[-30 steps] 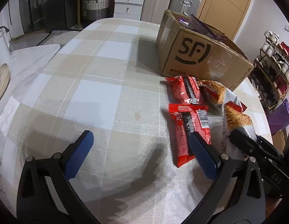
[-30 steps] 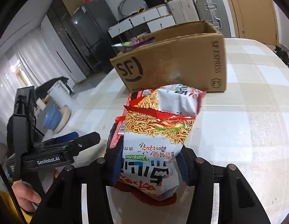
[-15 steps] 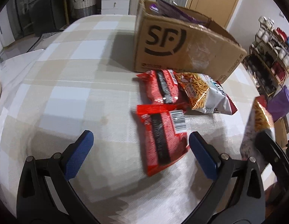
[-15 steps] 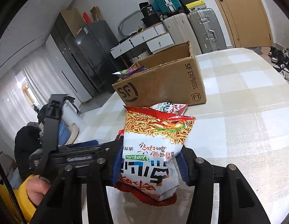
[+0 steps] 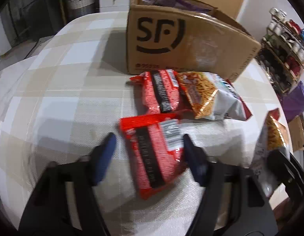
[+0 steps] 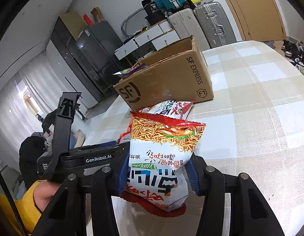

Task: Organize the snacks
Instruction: 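Lift and carry the noodle snack bag and red chocolate bar over the box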

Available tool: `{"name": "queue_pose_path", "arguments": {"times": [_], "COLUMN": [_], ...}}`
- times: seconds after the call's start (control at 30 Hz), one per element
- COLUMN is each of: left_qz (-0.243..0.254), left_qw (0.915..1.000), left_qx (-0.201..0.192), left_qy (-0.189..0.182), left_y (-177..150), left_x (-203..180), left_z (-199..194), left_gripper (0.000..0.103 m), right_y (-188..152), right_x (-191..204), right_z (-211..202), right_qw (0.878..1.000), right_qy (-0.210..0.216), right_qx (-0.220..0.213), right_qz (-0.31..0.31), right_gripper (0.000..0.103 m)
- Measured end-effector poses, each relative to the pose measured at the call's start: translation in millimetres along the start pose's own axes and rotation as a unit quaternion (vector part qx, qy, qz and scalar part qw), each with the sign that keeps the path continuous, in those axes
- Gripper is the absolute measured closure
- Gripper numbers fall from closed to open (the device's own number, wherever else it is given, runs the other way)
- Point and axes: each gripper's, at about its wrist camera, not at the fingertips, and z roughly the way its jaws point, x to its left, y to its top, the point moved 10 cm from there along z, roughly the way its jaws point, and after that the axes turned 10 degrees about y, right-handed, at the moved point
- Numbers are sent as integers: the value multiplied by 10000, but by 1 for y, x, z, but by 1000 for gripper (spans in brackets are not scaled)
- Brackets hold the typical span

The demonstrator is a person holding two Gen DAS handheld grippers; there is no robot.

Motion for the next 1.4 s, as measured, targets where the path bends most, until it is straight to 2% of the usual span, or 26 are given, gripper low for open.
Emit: {"name": "queue_pose_path", "arguments": {"times": [0.03, 0.27, 0.8, 0.97, 1.1, 1.23, 1.4], "left_qz": [27, 424, 183, 117, 85, 163, 193], "left_qw": [10000, 9971, 9886, 9831, 9786, 9674, 9571], "left_qx": [-8, -597, -1489, -1827, -1987, -2417, -2760], "left_qy": [-47, 212, 117, -58, -522, -735, -866], "left_y": [-1, 1, 13, 16, 22, 30, 35], "left_x": [-2, -7, 19, 28, 24, 19, 19], "left_z": [-2, -41, -141, -183, -221, -272, -323], "left_gripper": [62, 62, 62, 62, 62, 62, 61], "right_y": [0, 2, 30, 45, 57, 68, 82], "right_x": [0, 9, 77, 103, 128, 152, 178], "right_z": [-1, -11, -55, -75, -92, -109, -126], "right_qw": [10000, 9998, 9957, 9924, 9881, 9837, 9775], "right_qy": [-18, -148, -200, -210, -204, -188, -217], "right_qx": [-3, -94, -546, -754, -893, -1047, -1138], "right_qz": [-5, -75, -726, -949, -1236, -1448, -1764], "right_gripper": [52, 52, 52, 52, 52, 52, 52]}}
